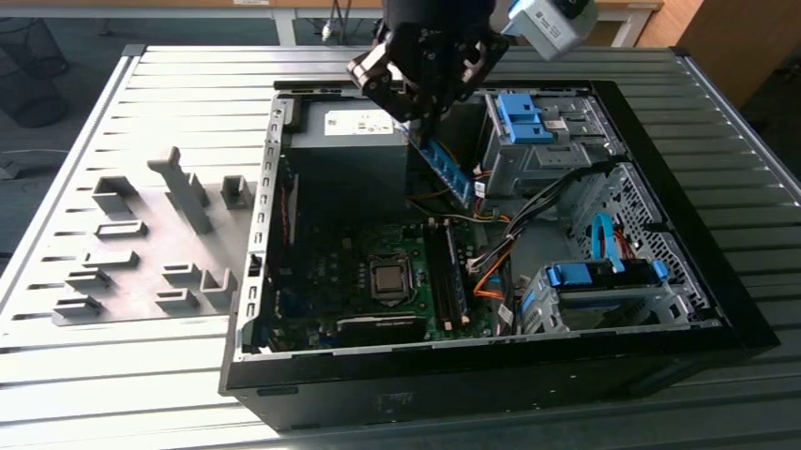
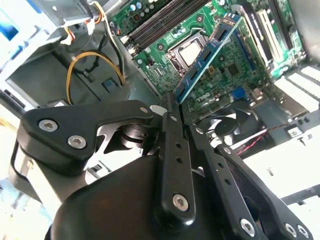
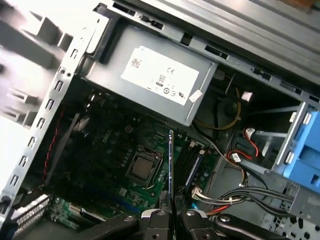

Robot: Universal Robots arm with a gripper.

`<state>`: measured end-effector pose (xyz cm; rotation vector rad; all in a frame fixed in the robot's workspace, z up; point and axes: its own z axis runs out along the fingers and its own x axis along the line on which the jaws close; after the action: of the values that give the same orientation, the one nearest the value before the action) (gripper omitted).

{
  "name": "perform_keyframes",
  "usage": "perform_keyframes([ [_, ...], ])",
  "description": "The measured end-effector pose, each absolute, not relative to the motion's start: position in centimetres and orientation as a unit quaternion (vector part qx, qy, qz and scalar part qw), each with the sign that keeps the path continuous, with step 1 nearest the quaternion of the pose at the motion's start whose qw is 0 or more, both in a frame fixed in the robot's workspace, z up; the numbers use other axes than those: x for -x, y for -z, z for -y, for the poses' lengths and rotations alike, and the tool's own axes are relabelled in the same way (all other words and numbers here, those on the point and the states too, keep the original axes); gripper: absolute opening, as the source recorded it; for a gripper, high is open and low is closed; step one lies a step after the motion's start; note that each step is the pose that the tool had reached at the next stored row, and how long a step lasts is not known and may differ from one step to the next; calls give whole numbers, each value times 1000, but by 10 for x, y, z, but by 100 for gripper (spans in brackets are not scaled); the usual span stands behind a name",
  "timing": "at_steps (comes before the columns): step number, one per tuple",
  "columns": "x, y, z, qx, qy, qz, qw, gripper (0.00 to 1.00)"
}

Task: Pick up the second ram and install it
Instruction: 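Insert the second ram into the second slot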

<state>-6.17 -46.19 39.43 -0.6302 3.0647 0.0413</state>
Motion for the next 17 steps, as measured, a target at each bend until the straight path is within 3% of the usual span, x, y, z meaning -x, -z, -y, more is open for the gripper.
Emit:
perform_keyframes([
  [17,62,-390,462,65,-11,-998,8,14],
])
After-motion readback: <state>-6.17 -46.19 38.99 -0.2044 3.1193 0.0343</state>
